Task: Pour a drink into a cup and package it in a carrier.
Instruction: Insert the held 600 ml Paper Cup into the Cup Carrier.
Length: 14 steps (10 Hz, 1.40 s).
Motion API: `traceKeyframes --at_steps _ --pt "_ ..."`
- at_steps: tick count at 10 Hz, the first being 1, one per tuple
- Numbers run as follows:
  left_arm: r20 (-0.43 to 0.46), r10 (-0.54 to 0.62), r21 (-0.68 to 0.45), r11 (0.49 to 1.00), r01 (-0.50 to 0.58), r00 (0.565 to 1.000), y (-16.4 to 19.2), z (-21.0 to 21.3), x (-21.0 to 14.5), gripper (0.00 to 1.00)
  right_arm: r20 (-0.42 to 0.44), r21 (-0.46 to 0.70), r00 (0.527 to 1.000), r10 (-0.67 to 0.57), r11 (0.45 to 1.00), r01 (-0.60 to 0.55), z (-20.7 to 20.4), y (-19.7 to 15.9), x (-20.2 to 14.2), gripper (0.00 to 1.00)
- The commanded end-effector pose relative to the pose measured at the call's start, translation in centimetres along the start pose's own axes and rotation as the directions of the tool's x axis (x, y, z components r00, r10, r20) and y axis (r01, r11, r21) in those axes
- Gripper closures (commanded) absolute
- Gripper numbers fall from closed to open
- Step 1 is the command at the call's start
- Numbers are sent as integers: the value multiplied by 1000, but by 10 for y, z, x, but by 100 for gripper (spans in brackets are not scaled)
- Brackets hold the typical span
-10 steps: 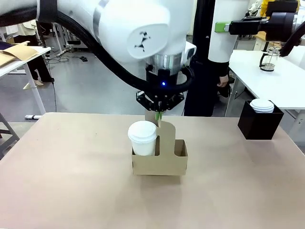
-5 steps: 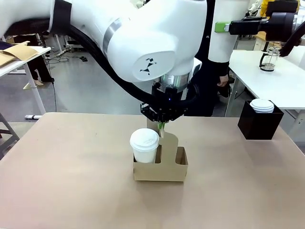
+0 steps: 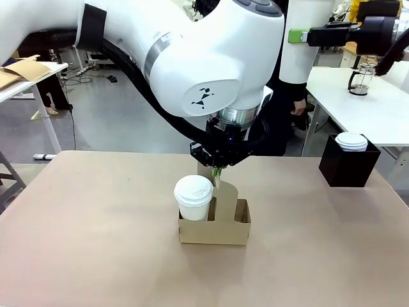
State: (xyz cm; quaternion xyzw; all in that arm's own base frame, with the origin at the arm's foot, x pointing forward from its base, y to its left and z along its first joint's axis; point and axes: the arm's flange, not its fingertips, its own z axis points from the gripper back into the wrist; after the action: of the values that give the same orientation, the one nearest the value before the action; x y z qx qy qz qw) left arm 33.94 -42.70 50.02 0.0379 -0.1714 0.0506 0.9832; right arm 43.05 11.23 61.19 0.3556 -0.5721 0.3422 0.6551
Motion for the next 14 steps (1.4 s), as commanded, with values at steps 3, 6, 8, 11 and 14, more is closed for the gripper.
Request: traceKeyframes --at_steps 3,6,8,11,14 --pt "-8 -3 -5 1000 3 1000 2 0 -1 98 31 1 1000 -4 1000 4 -2 1 3 20" --pt "-8 -3 -5 1000 3 1000 2 0 -1 98 31 1 1000 -4 1000 4 -2 1 3 20" --pt "-8 -3 -5 1000 3 1000 2 0 -1 98 31 1 1000 -4 1000 4 -2 1 3 20" --pt "15 -24 -10 1000 24 1000 3 3 3 39 31 1 1000 -4 1000 4 -2 1 3 20" --pt "-68 -65 -118 991 57 996 22 32 13 34 -30 60 999 -19 998 21 -6 -12 -11 20"
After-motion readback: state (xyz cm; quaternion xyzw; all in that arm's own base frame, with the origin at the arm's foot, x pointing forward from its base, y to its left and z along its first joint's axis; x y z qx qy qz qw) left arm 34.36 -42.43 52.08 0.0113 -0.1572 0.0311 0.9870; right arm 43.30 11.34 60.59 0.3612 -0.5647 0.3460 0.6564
